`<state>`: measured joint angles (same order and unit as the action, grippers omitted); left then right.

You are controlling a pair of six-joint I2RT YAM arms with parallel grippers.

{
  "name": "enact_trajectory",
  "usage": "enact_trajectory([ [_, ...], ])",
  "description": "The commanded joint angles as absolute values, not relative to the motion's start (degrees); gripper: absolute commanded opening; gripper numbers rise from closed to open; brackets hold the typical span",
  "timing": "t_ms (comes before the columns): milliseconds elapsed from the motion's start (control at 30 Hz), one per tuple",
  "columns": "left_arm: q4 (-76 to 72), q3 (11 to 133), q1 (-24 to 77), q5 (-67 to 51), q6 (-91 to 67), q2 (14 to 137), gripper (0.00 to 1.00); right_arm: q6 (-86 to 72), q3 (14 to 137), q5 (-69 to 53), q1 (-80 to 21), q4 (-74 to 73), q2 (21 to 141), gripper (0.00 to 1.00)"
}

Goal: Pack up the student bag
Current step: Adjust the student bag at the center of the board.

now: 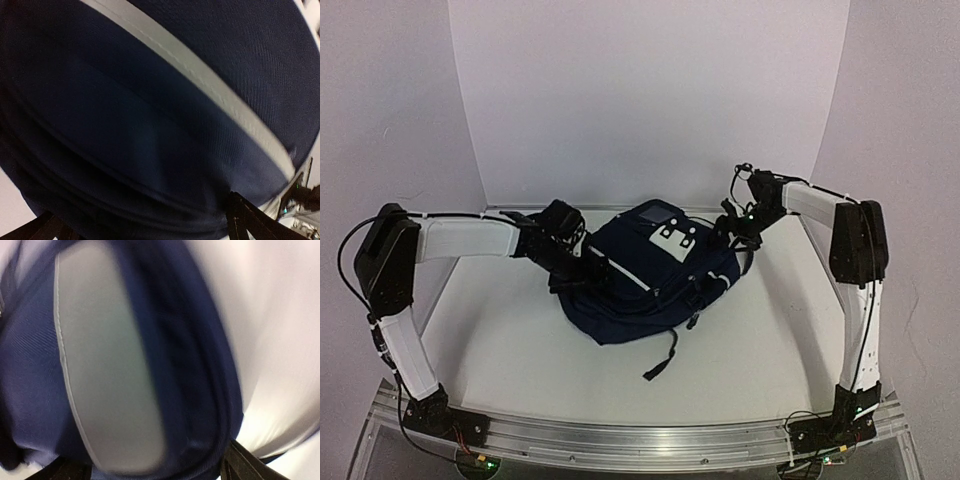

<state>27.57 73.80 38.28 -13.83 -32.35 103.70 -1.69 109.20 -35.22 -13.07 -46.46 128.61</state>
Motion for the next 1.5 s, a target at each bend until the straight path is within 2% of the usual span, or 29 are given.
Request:
enact_trajectory([
  [0, 23.57, 65.68, 44.13, -22.37, -41.69, 93.75, 1.00, -4.25, 121.89, -31.16, -14.32, -40.62, 133.67, 0.92],
  [167, 31.11, 76.61, 38.13, -15.52, -37.70, 94.72, 1.00, -4.74, 120.17, -31.02, -9.92, -42.03, 127.80, 0.98],
  [333, 33.61, 86.85, 31.79, -15.41, -33.27, 102.94, 1.00, -3.84, 101.12, -37.19, -9.80, -42.34, 115.89, 0.98],
  [533, 34.27, 92.61, 27.54, -20.77, -32.85, 114.17, 1.00, -4.52, 89.66, -41.76, -13.76, -41.22, 112.79, 0.97],
  [733, 31.49, 90.62, 31.47, -28.91, -34.97, 120.35, 1.00, -6.25, 88.58, -41.96, -17.96, -39.77, 114.35, 0.96],
  [967, 35.49, 99.26, 42.32, -33.03, -38.38, 127.34, 1.00, -2.77, 87.90, -39.88, -18.28, -41.98, 113.55, 0.96],
  [1200, 27.14, 92.05, 44.17, -33.09, -40.44, 121.33, 1.00, -0.50, 83.74, -35.20, -18.11, -43.89, 110.72, 0.98],
  [1467, 36.54, 88.18, 43.38, -26.85, -37.35, 109.29, 1.00, 3.43, 86.21, -34.96, -12.18, -47.17, 106.91, 0.98],
])
